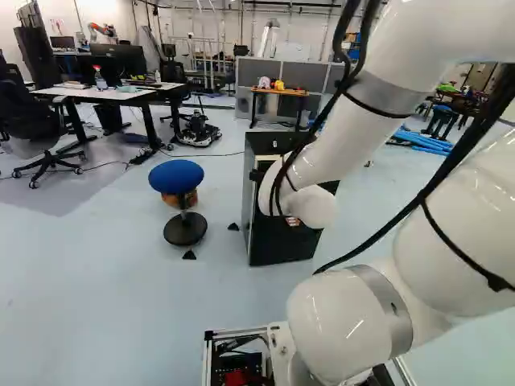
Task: Grab a drink from the fridge
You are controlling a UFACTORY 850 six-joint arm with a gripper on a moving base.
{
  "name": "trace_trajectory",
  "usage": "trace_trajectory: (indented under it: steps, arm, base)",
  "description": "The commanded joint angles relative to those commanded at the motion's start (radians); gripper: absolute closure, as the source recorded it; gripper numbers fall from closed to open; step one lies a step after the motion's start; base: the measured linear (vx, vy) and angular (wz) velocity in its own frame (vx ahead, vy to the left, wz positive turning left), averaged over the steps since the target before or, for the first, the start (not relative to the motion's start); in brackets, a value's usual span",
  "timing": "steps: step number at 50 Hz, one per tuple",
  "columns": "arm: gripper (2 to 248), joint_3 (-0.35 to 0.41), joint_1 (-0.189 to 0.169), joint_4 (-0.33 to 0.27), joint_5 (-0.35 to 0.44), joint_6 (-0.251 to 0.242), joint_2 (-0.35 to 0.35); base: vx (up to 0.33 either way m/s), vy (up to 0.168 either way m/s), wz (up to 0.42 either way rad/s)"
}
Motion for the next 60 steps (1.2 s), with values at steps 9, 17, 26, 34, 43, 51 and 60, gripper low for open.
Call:
trace_trajectory:
  steps: [9,17,26,34,43,51,60]
  arm:
    - [3,-0.041,0.028,0.051,0.038,0.000,-0.067]
    - [3,-0.078,0.052,0.098,0.073,0.000,-0.127]
    - [3,-0.116,0.078,0.151,0.114,0.000,-0.189]
    - [3,-0.143,0.095,0.199,0.150,0.000,-0.236]
    - [3,-0.170,0.111,0.253,0.190,0.000,-0.285]
    - [3,-0.194,0.125,0.302,0.226,0.000,-0.327]
    - [3,-0.219,0.136,0.356,0.266,0.000,-0.372]
  base:
    - [0.000,0.000,0.000]
    - [0.000,0.000,0.000]
    - [0.000,0.000,0.000]
    - [0.000,0.000,0.000]
    - [0.000,0.000,0.000]
    - [0.000,0.000,0.000]
    - [0.000,0.000,0.000]
